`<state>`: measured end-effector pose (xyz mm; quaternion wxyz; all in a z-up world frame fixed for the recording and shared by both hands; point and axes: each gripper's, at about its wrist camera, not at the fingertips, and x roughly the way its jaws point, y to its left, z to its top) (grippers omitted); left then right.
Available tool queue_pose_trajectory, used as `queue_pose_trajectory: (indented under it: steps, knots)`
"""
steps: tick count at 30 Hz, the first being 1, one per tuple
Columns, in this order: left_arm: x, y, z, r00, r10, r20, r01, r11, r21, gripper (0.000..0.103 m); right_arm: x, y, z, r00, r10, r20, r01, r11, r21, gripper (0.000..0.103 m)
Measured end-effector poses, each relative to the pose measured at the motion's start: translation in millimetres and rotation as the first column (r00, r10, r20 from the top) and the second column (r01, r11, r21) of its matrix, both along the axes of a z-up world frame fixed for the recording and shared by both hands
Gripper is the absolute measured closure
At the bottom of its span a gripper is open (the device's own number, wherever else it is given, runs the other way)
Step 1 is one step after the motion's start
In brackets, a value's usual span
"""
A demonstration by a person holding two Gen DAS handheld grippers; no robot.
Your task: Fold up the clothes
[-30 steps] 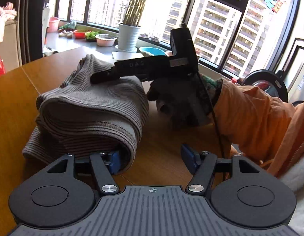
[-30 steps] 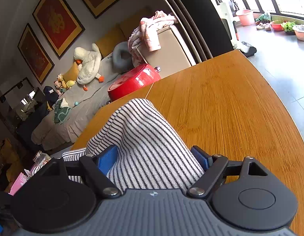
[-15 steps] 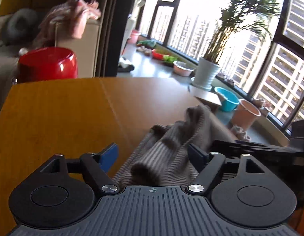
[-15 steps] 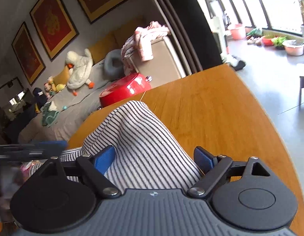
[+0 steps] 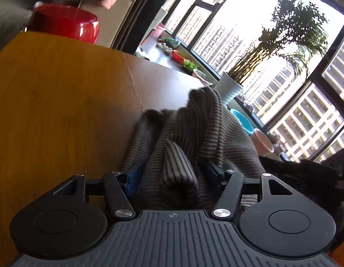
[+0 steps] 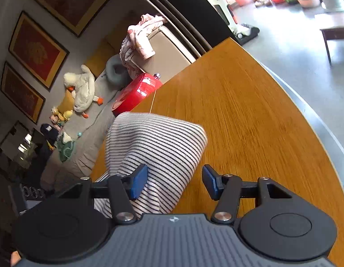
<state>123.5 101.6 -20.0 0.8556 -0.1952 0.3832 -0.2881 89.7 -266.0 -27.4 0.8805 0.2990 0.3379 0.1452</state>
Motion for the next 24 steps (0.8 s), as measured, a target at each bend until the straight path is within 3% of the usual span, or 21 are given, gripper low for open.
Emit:
queue_pose_trajectory:
  steps: [4,7,9,12,15,16,18,20,21,24]
  knots:
    - [-13,-4,-8,0.999,-0.014,-0.043,0.010,0.995,-0.100,0.033,55,32,22,0.993,0.104,0.048,-0.088,0.963,-0.255,0.047]
    - [-21,-12,-6,0.995,-0.074,-0.069,0.065,0.990,-0.124,0.028,74,57,40,0.988,0.134,0.078,-0.082,0.877,-0.474,0.045]
    - [-22,-3,1,0.996,-0.053,-0.067,0.045,0.992,-0.122,0.027,64,68,56,0.974,0.187,0.126,-0.087,0.827,-0.556,0.044]
    - [-25,22,13,0.999,0.050,0.003,-0.049,0.994,-0.096,0.025,21,64,78,0.941,0.240,0.237,-0.074,0.832,-0.550,0.030]
    - [-24,33,14,0.996,0.092,0.002,-0.091,0.989,-0.112,0.027,-25,63,86,0.910,0.303,0.282,-0.111,0.835,-0.538,0.030]
    - [-24,30,13,0.996,0.090,0.003,-0.089,0.991,-0.099,0.028,-34,66,84,0.906,0.327,0.269,-0.144,0.835,-0.531,0.034]
    - [-25,20,11,0.997,0.079,0.013,-0.078,0.995,-0.058,0.033,-43,76,65,0.918,0.366,0.153,-0.257,0.843,-0.473,0.041]
    - [-27,10,9,0.998,0.065,0.019,-0.064,0.998,-0.016,0.036,-52,92,40,0.915,0.396,0.076,-0.299,0.793,-0.530,0.041]
    - [-28,7,9,0.998,0.058,0.018,-0.058,0.998,-0.009,0.037,-60,98,38,0.906,0.414,0.091,-0.288,0.759,-0.585,0.041]
    - [-31,8,7,0.998,0.052,0.022,-0.052,0.999,-0.003,0.044,-73,100,67,0.889,0.419,0.183,-0.228,0.753,-0.617,0.041]
